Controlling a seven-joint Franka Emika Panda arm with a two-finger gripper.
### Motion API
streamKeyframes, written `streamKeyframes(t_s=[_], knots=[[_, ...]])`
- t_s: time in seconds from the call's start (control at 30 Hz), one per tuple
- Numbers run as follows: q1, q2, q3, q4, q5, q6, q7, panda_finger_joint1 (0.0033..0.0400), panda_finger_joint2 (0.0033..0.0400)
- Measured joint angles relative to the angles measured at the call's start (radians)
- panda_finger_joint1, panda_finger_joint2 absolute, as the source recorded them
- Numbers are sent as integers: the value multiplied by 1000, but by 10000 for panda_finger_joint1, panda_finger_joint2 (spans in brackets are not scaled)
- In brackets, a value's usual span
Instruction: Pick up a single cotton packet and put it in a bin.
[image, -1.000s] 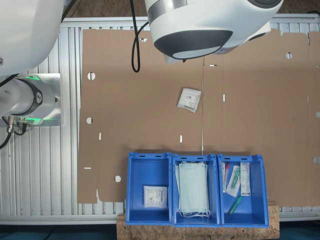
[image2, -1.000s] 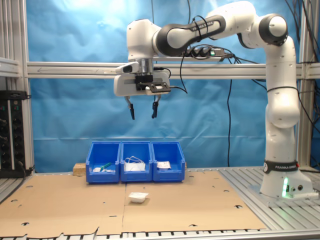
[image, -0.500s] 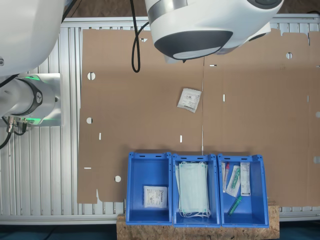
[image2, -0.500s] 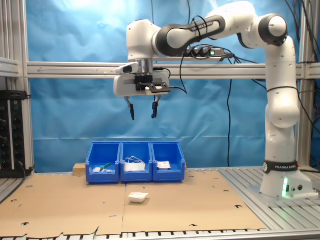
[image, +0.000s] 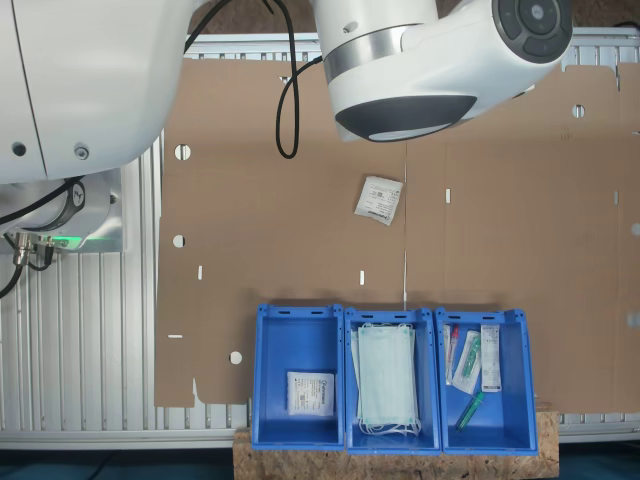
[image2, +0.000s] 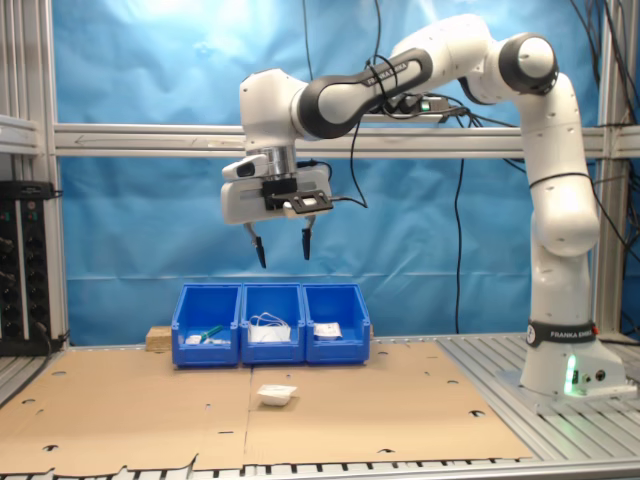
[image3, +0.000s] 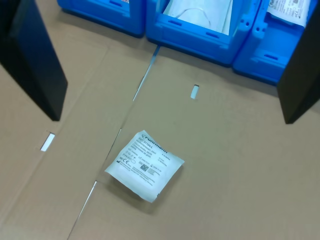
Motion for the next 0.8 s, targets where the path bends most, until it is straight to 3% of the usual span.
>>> streamKeyframes(t_s=[0.23, 0.6, 0.8], knots=[[0, 37, -3, 0, -53, 21, 0, 400, 400], [1, 89, -5, 0, -179, 69, 0, 400, 400], [5, 119, -6, 0, -226, 98, 0, 400, 400]])
